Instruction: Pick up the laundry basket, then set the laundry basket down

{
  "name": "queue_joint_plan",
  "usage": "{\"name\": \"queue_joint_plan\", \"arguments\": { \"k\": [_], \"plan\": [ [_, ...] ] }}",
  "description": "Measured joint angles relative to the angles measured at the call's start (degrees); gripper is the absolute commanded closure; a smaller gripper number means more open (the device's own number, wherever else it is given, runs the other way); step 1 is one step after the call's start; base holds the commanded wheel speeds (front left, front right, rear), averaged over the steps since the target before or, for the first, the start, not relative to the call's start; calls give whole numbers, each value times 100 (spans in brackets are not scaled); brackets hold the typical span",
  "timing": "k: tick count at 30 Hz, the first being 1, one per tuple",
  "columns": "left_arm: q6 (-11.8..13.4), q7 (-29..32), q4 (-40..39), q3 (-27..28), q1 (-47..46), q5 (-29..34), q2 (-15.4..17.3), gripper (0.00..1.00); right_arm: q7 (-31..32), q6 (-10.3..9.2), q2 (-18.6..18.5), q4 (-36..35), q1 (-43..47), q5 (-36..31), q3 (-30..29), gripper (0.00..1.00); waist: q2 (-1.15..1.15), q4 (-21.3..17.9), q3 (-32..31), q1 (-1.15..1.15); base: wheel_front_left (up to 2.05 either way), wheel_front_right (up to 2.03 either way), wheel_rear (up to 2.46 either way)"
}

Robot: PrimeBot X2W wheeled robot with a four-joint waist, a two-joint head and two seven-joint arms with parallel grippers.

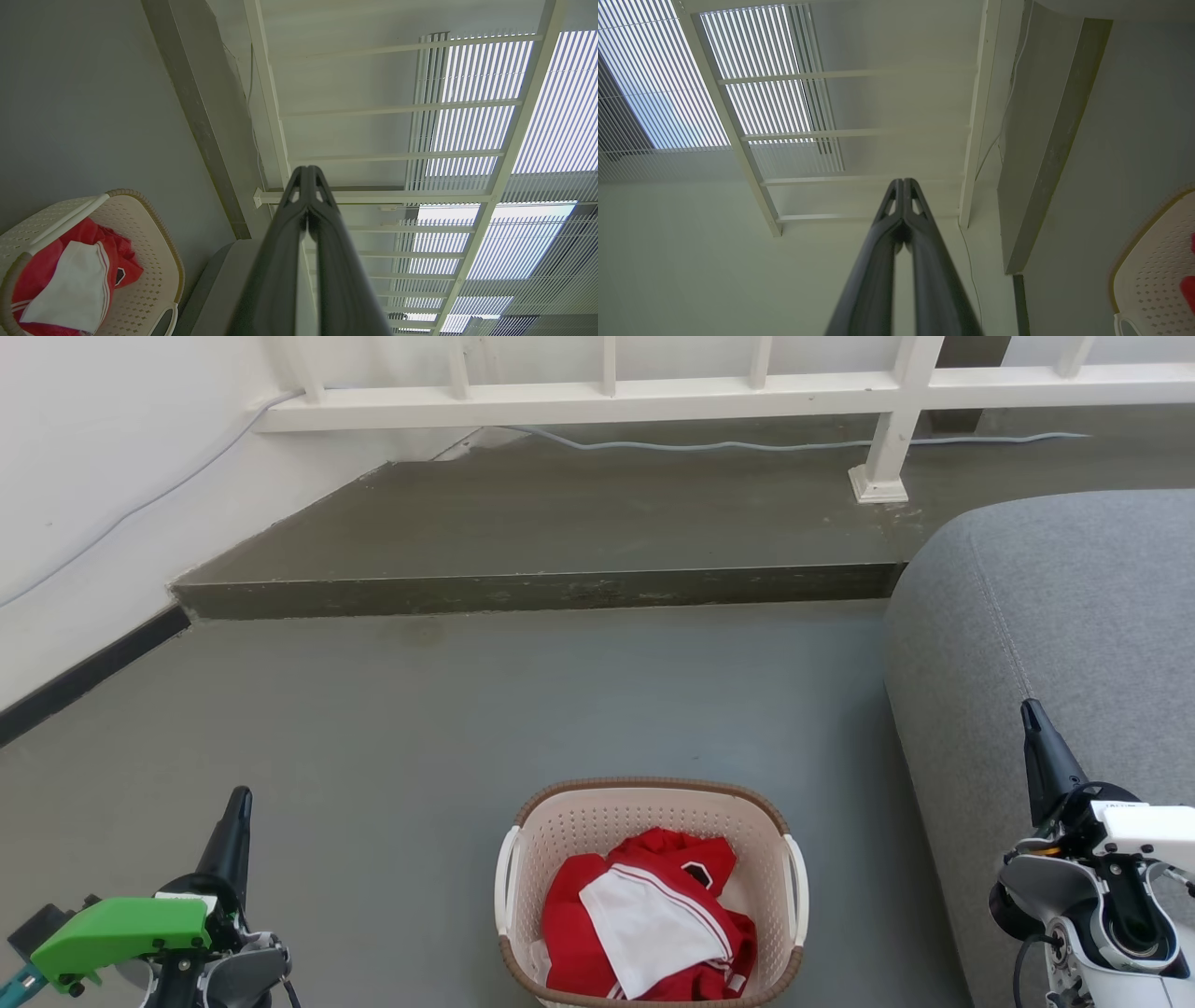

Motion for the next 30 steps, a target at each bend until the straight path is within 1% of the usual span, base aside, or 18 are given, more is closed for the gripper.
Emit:
{"name": "queue_joint_plan", "arguments": {
  "k": [30],
  "plan": [
    [0,0,0,1,0,0,0,100,0,0,0,0,0,0,0,100,0,0,0,0,0,0,0]
  ]
}}
